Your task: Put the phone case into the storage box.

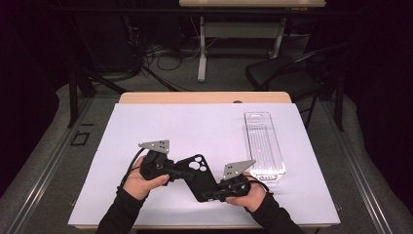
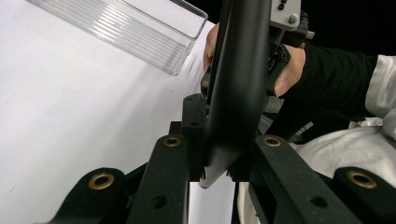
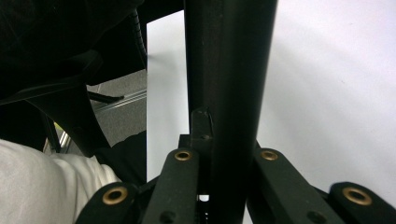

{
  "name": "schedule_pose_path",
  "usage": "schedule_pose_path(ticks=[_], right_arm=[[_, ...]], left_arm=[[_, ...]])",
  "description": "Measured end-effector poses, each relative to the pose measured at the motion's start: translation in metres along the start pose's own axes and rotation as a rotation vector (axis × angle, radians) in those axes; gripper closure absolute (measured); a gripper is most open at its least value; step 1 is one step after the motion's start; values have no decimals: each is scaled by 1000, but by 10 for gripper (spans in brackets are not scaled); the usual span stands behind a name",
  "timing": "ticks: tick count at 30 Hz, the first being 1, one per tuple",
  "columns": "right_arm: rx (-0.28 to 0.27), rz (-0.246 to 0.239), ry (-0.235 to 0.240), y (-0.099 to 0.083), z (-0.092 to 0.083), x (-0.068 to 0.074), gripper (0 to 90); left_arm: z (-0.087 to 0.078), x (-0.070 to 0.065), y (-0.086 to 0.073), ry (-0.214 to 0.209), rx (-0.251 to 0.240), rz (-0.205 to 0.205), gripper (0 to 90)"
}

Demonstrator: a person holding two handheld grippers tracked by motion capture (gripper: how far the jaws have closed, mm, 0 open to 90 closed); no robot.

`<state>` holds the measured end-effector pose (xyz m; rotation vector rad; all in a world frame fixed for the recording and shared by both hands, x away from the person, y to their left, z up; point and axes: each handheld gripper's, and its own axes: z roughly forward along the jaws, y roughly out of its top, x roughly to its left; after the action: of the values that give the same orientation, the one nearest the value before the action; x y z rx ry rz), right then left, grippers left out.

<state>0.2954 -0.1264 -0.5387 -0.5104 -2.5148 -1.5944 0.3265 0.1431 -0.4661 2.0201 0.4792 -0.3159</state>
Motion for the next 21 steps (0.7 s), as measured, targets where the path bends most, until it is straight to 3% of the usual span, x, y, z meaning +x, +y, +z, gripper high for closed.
schedule_pose_path(ticks=[12,21], right_arm=[[-1,-4,-11,0,1,0,794],[-20,-4,-26,1,1,0,653]], left_arm=[[-2,0,0,-2,3,-5,816],[-3,1,0,-1,10,-14,817]])
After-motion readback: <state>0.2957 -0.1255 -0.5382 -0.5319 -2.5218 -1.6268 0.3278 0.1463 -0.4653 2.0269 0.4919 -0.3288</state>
